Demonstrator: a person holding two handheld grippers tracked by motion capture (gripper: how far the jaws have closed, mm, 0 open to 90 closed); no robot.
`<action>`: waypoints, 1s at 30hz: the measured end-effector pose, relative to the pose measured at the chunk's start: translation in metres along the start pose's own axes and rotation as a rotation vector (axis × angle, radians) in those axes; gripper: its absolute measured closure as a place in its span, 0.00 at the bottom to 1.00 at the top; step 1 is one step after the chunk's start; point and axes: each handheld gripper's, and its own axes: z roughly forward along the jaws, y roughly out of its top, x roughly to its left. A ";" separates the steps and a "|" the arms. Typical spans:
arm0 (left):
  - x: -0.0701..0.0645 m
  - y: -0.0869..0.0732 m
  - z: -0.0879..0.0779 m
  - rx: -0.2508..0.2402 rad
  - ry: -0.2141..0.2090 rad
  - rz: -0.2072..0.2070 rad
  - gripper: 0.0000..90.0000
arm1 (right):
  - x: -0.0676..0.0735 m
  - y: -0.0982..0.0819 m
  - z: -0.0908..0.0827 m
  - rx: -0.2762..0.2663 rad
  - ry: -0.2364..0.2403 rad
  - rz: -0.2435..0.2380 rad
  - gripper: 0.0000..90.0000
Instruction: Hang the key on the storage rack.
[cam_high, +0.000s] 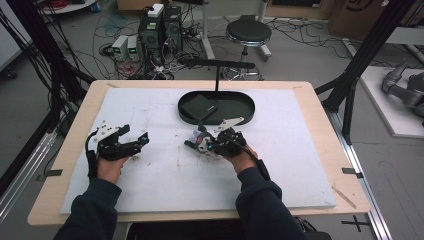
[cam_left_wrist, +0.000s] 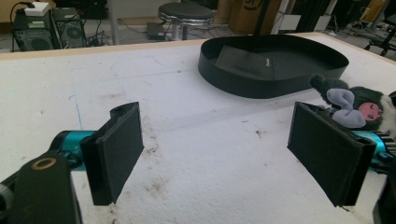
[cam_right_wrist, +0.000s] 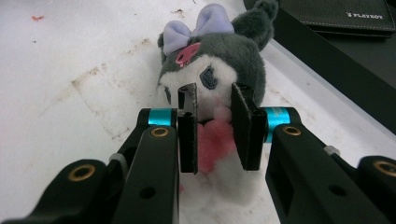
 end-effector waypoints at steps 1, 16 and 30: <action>0.000 0.000 0.000 -0.001 0.000 0.000 0.20 | 0.000 0.000 -0.001 0.000 -0.005 -0.010 0.82; 0.001 0.000 0.000 -0.002 0.003 -0.004 0.20 | -0.015 -0.003 -0.017 -0.079 -0.093 -0.038 0.31; 0.003 0.000 -0.001 0.001 0.003 -0.006 0.20 | -0.022 -0.011 0.018 0.105 -0.051 -0.043 0.36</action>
